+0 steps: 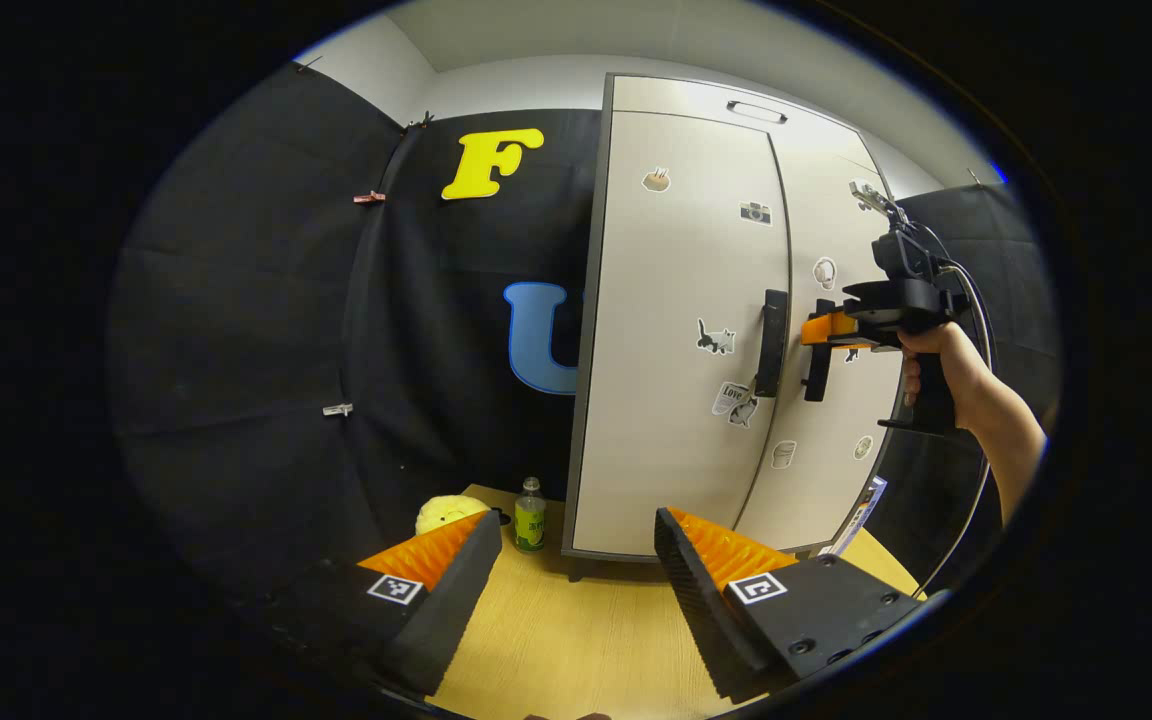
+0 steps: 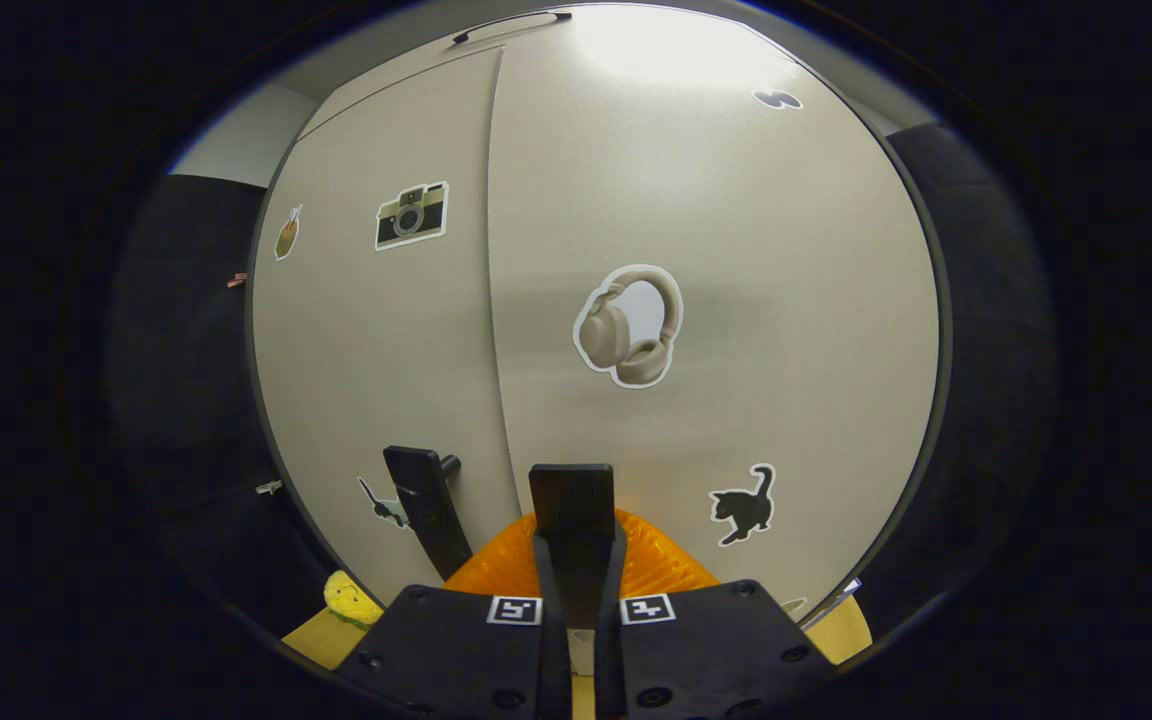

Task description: Open the right door of the double-door shoe cabinet with the right hand, and open the left door with the left hand.

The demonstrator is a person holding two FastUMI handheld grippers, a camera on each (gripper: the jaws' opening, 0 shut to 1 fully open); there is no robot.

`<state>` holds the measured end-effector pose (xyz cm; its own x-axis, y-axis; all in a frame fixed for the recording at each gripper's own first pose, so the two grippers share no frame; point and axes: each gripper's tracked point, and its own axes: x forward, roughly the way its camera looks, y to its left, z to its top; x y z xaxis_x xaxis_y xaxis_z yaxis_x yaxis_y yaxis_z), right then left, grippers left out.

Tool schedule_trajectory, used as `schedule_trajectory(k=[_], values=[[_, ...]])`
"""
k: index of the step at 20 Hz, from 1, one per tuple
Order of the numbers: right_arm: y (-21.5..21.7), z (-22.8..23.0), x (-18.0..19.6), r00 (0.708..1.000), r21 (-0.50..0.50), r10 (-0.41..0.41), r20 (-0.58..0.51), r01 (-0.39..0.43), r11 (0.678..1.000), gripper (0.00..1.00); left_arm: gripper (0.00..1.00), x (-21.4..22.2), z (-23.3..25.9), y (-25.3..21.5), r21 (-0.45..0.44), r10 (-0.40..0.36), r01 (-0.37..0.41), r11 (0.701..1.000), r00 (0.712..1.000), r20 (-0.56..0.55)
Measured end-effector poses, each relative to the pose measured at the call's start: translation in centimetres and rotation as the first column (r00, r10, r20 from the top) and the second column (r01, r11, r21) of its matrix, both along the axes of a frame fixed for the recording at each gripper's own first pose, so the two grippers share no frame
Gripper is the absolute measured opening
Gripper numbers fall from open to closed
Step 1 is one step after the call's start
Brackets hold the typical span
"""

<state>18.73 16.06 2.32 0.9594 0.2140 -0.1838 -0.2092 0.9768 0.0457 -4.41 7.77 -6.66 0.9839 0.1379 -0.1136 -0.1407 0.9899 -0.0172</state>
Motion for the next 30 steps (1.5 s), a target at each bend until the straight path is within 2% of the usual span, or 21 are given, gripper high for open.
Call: schedule_trajectory(k=[7,15,30], values=[[-1.3,0.4,-4.0,0.999,0.039,0.037,0.001,-0.037,0.999,0.13,0.95,-0.1,0.4,-0.8,0.012,-0.033,0.033,0.999,0.999,0.004],[-3.9,0.9,-8.0,0.999,0.025,0.034,0.019,-0.034,0.999,0.13,0.95,0.9,1.1,-2.5,0.049,-0.1,0.099,0.994,0.995,0.01],[-7.9,1.5,-11.1,0.999,0.018,0.04,0.014,-0.041,0.999,0.13,0.95,3.1,0.5,-7.5,0.056,-0.202,0.202,0.978,0.979,-0.005]])
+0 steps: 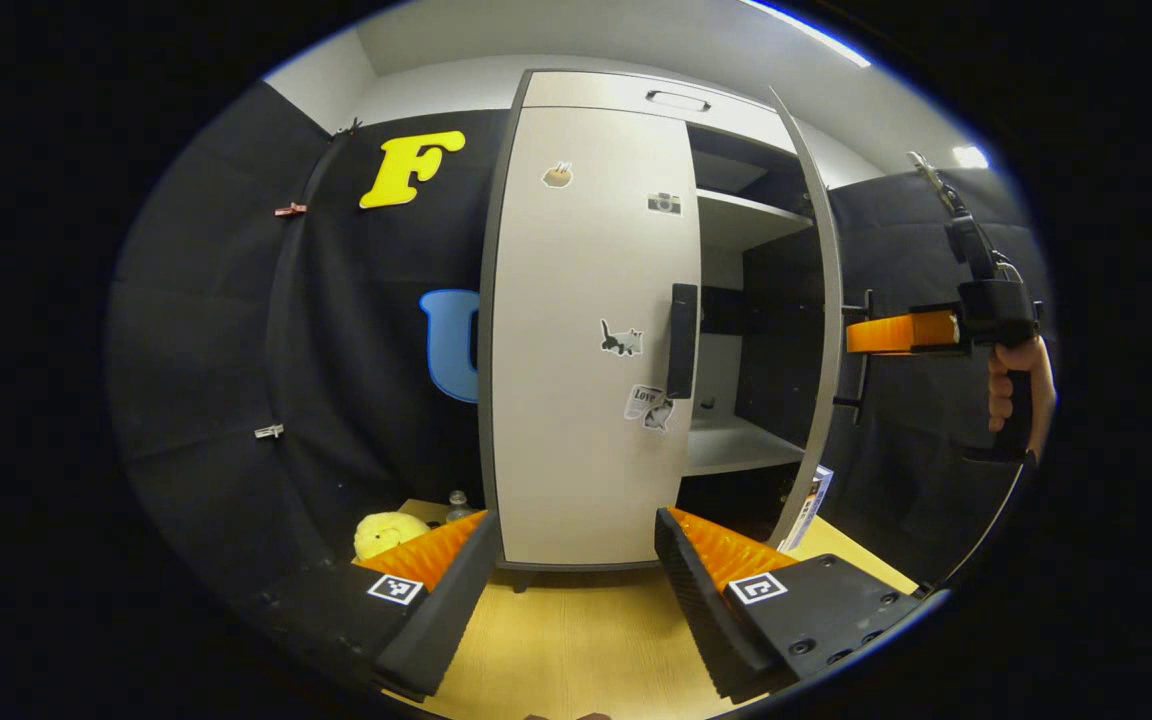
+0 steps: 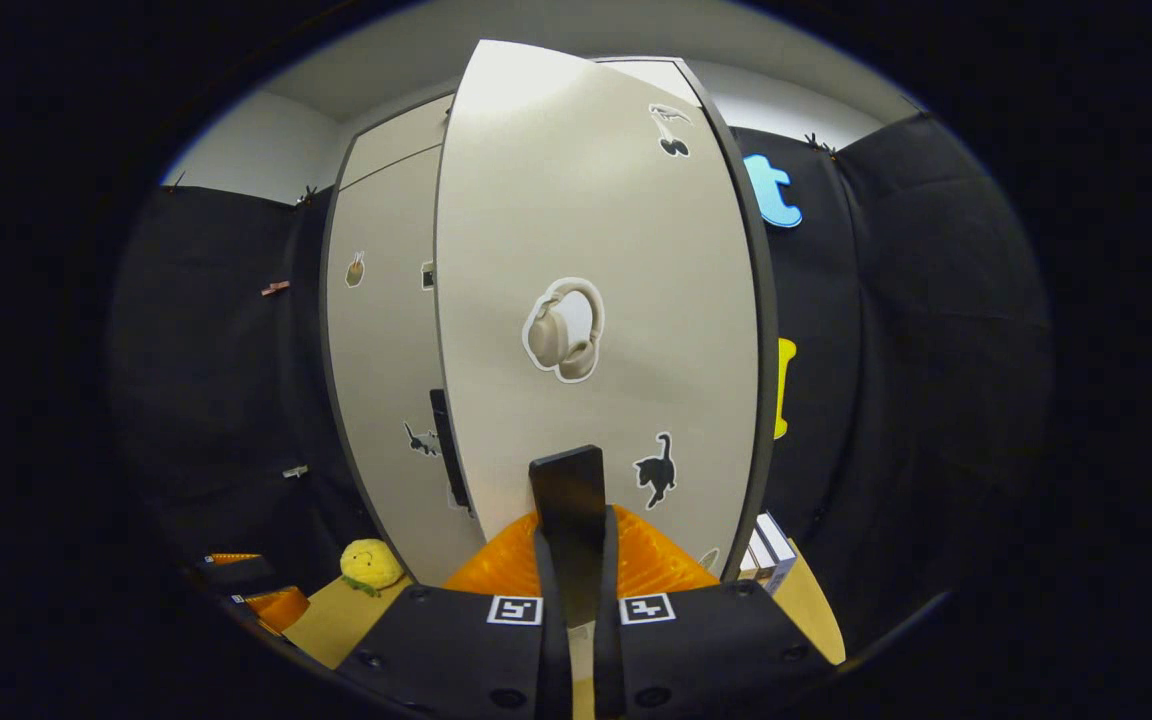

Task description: Open the right door of the double-door shoe cabinet with the right hand, and open the left door with the left hand.

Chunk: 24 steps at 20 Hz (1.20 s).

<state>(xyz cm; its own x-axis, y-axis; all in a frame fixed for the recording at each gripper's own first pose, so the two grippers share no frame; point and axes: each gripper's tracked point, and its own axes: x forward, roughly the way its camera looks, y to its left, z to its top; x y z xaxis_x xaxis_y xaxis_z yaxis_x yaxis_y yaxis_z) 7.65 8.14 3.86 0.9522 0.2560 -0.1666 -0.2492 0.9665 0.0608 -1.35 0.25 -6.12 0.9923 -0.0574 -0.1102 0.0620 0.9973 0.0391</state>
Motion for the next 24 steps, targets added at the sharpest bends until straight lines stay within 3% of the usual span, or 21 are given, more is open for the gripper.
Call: schedule_trajectory(k=[11,24], values=[[-1.9,0.3,-0.8,0.999,0.009,0.031,-0.019,-0.031,0.999,0.13,0.95,0.5,-0.2,-3.0,0.014,-0.025,0.025,1.0,1.0,-0.007],[-6.5,0.9,-1.4,1.0,0.014,-0.011,-0.004,0.011,1.0,0.12,0.95,1.8,-0.3,-5.5,0.013,0.01,-0.01,1.0,1.0,-0.005]])
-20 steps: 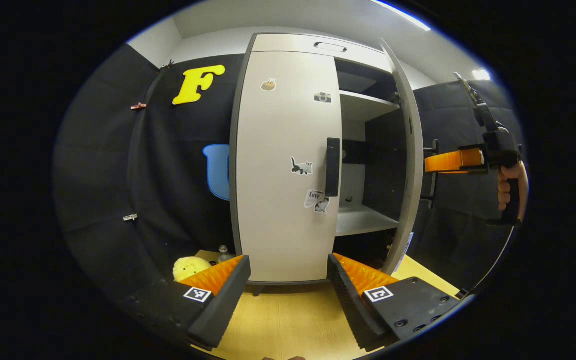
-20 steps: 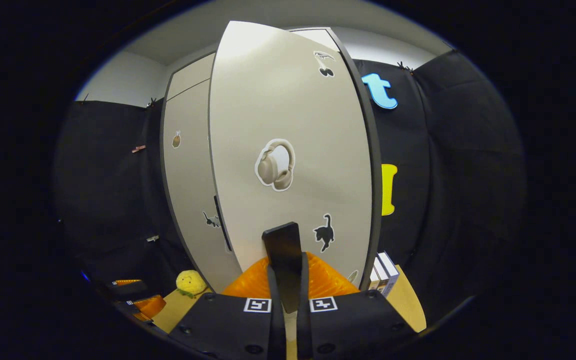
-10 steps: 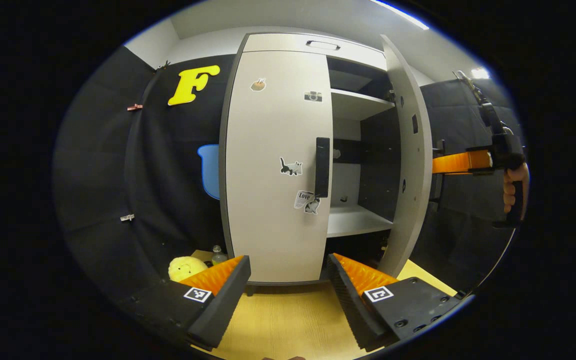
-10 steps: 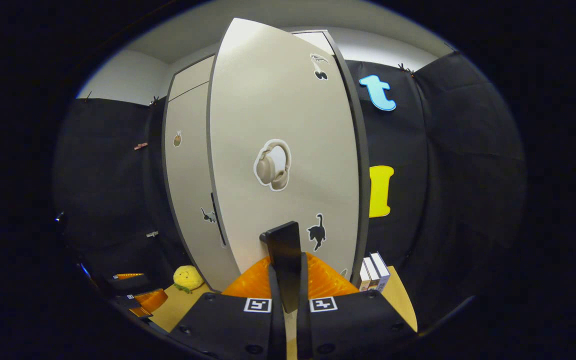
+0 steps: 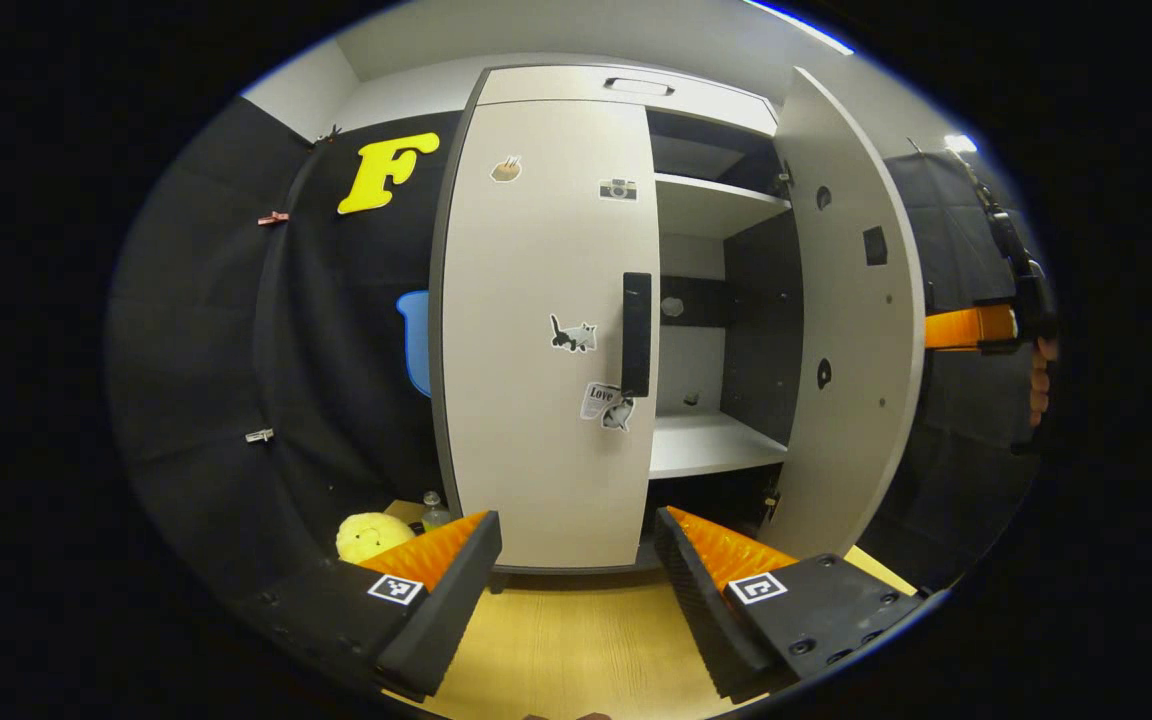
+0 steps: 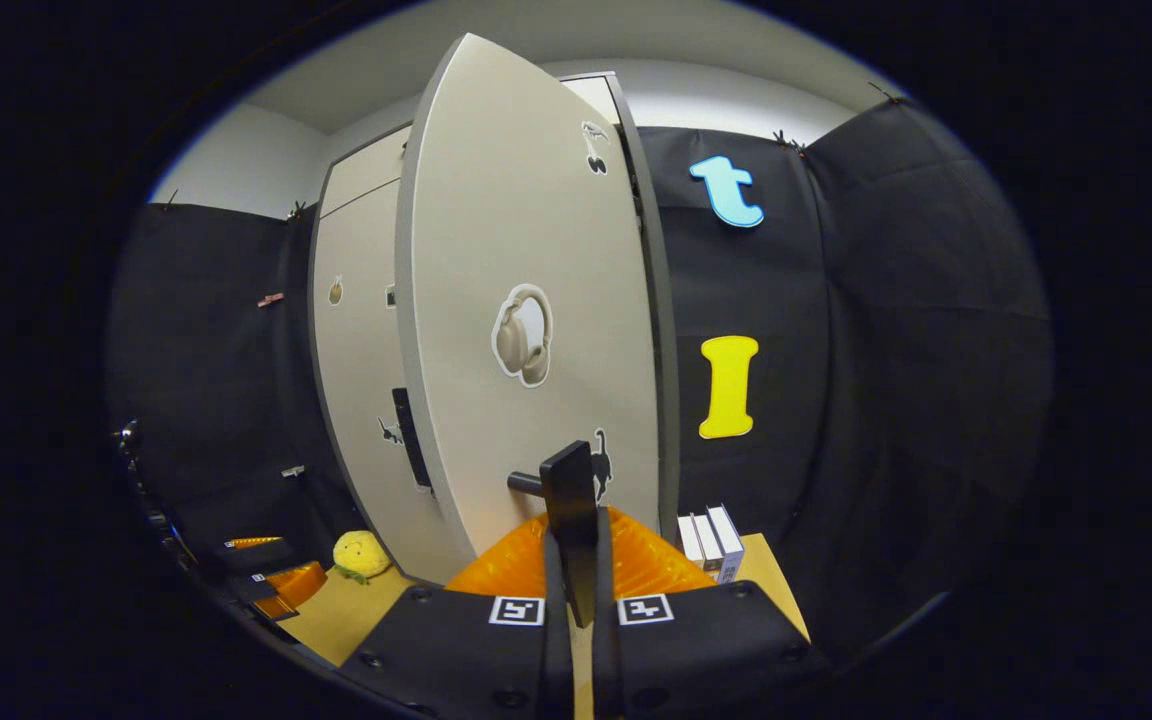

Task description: Open the right door of the double-door shoe cabinet with the right hand, and open the left door with the left hand.

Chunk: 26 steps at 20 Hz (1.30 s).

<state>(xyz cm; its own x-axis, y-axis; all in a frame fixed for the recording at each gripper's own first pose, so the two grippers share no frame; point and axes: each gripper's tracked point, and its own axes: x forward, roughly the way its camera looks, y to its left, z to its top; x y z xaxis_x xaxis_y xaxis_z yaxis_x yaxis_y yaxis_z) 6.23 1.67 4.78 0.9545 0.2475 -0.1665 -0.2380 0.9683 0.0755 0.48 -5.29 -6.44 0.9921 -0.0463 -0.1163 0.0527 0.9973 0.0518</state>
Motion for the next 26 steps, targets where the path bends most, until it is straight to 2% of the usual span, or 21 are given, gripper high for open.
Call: schedule_trajectory(k=[4,9,10,12,14,16,23,26], values=[[-1.8,0.1,0.0,1.0,-0.042,-0.031,0.003,0.031,0.999,0.11,0.95,1.2,-0.4,-1.3,-0.016,-0.013,0.012,1.0,1.0,-0.013],[-6.1,-0.7,0.7,0.991,-0.051,-0.13,-0.009,0.13,0.99,0.11,0.95,2.1,-0.3,-3.0,-0.006,-0.035,0.035,0.999,0.999,-0.002],[-6.3,-0.8,0.8,0.992,-0.02,-0.124,-0.024,0.124,0.992,0.06,0.95,2.2,-0.3,-3.2,-0.004,-0.036,0.036,0.999,0.999,-0.003],[-4.9,-1.7,0.0,0.994,0.061,-0.083,-0.076,0.088,0.994,0.06,0.95,2.3,-0.5,-3.4,-0.01,-0.041,0.041,0.999,0.999,-0.007],[-5.6,-2.7,-0.5,0.99,0.033,-0.103,-0.095,0.107,0.994,0.09,0.95,2.3,-0.7,-3.8,-0.017,-0.05,0.049,0.999,0.999,-0.013],[-6.3,-2.9,-1.3,0.987,0.003,-0.133,-0.093,0.134,0.991,0.08,0.95,2.2,-0.6,-3.6,-0.019,-0.063,0.063,0.998,0.998,-0.016],[-7.0,-2.5,-4.5,0.968,0.021,-0.24,-0.078,0.243,0.97,0.06,0.95,1.7,-0.6,-3.1,0.003,-0.14,0.141,0.99,0.99,-0.029],[-5.8,-1.9,-6.3,0.963,0.047,-0.264,-0.06,0.267,0.963,0.06,0.95,1.1,-0.9,-2.5,-0.002,-0.175,0.175,0.985,0.984,-0.037]])
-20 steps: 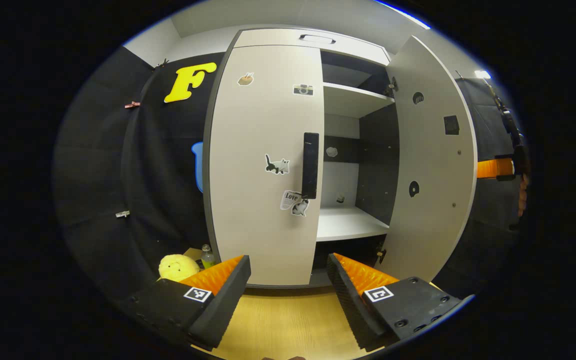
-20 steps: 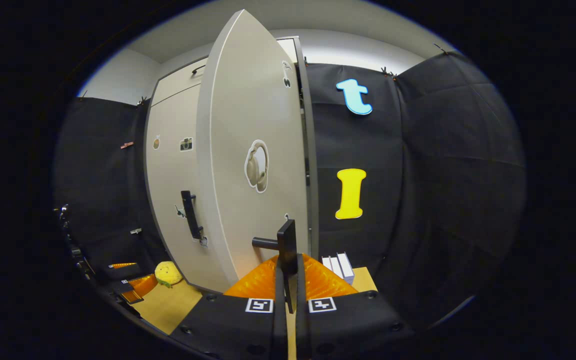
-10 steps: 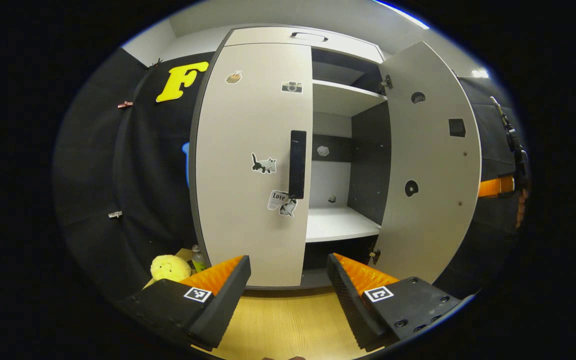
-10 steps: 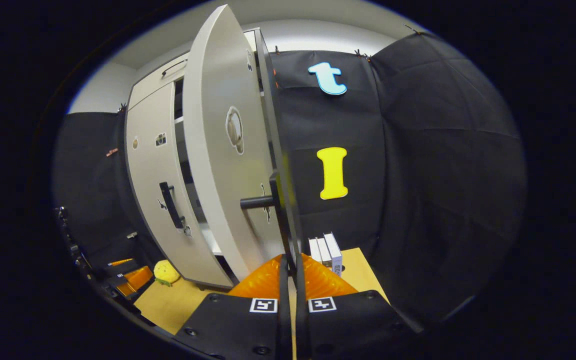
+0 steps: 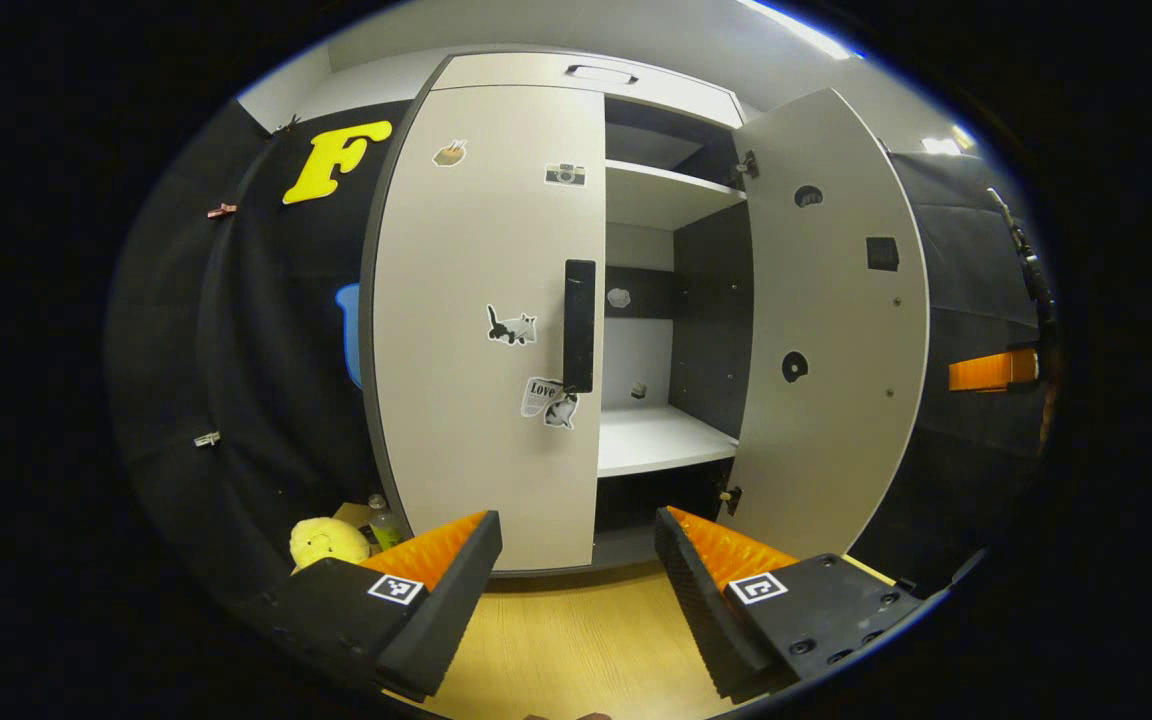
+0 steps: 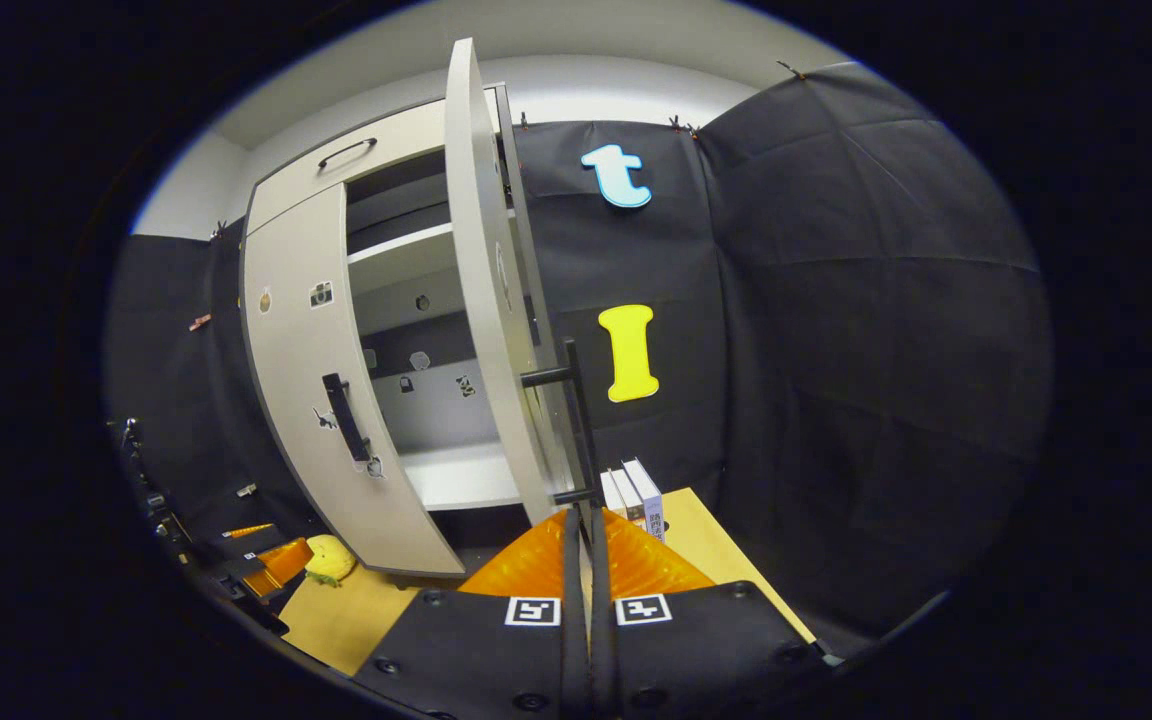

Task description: Open the right door of the double-door shoe cabinet with the right hand, and open the left door with the left hand.

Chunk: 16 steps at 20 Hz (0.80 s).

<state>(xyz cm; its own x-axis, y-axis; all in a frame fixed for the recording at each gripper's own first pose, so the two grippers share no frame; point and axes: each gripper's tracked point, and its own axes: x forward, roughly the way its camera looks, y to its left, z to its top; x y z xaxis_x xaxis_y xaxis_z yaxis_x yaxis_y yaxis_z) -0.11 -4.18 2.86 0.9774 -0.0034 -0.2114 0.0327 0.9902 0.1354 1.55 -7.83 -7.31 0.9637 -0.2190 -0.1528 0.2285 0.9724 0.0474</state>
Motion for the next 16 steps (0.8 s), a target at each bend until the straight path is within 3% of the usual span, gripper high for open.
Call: schedule_trajectory(k=[4,10,13,14,15,16], values=[[2.5,0.6,-2.1,0.999,-0.009,-0.013,0.032,0.013,1.0,0.06,0.95,-1.2,-0.2,2.0,-0.01,-0.018,0.018,1.0,1.0,-0.001],[9.1,-1.0,-3.1,0.999,-0.008,0.044,0.022,-0.043,0.999,0.08,0.95,-1.4,1.7,5.1,-0.032,-0.012,0.014,0.999,0.999,0.04],[11.5,-2.6,-2.3,0.997,-0.042,0.072,0.025,-0.071,0.997,0.27,0.95,-0.5,3.5,5.6,-0.037,0.005,-0.002,0.999,0.997,0.08],[12.3,-3.1,-1.9,0.996,-0.057,0.088,0.028,-0.086,0.995,0.4,0.95,-0.1,4.1,5.9,-0.034,0.026,-0.023,0.999,0.996,0.09],[13.1,-3.5,-1.8,0.994,-0.073,0.103,0.038,-0.1,0.992,0.44,0.95,0.4,4.5,5.8,-0.026,0.035,-0.033,0.999,0.995,0.095],[14.1,-3.8,-1.4,0.99,-0.079,0.13,0.047,-0.126,0.989,0.58,0.95,1.0,5.1,5.4,-0.019,0.032,-0.03,0.999,0.994,0.106]])
